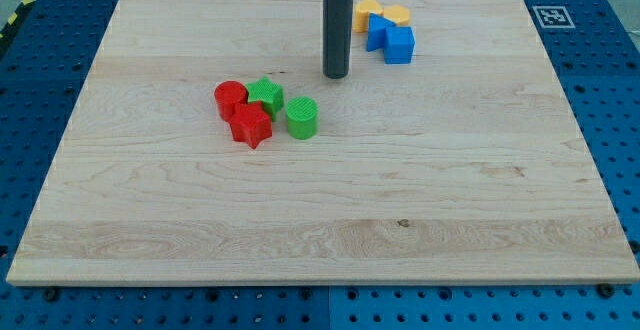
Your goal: Push the blue cube left a bit
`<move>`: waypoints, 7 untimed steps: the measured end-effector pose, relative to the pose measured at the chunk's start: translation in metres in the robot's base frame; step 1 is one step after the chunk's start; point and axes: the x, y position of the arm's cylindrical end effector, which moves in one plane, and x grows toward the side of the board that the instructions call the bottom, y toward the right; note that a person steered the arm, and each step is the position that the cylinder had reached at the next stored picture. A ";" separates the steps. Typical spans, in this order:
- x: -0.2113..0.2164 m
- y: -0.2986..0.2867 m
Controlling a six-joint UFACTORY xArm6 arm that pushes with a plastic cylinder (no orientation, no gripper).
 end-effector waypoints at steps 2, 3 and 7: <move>0.000 0.001; 0.000 0.003; 0.006 0.079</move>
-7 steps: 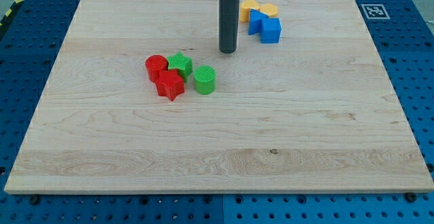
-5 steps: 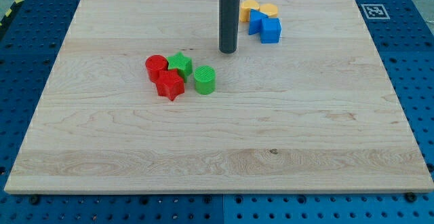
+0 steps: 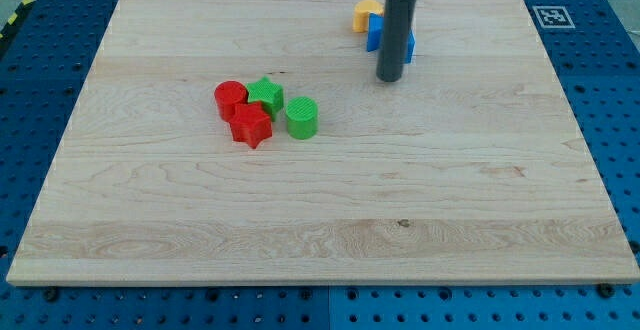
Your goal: Push the blue cube left a bit
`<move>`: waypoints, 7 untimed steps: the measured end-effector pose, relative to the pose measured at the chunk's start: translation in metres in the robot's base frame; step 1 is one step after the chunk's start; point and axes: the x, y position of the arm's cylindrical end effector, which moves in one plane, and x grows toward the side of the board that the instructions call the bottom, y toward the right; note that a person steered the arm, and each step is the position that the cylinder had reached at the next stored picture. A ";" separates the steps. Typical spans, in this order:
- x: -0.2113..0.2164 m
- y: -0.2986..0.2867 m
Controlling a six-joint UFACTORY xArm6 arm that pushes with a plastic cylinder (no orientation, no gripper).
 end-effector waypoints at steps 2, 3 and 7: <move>0.000 0.024; 0.000 0.024; -0.046 0.045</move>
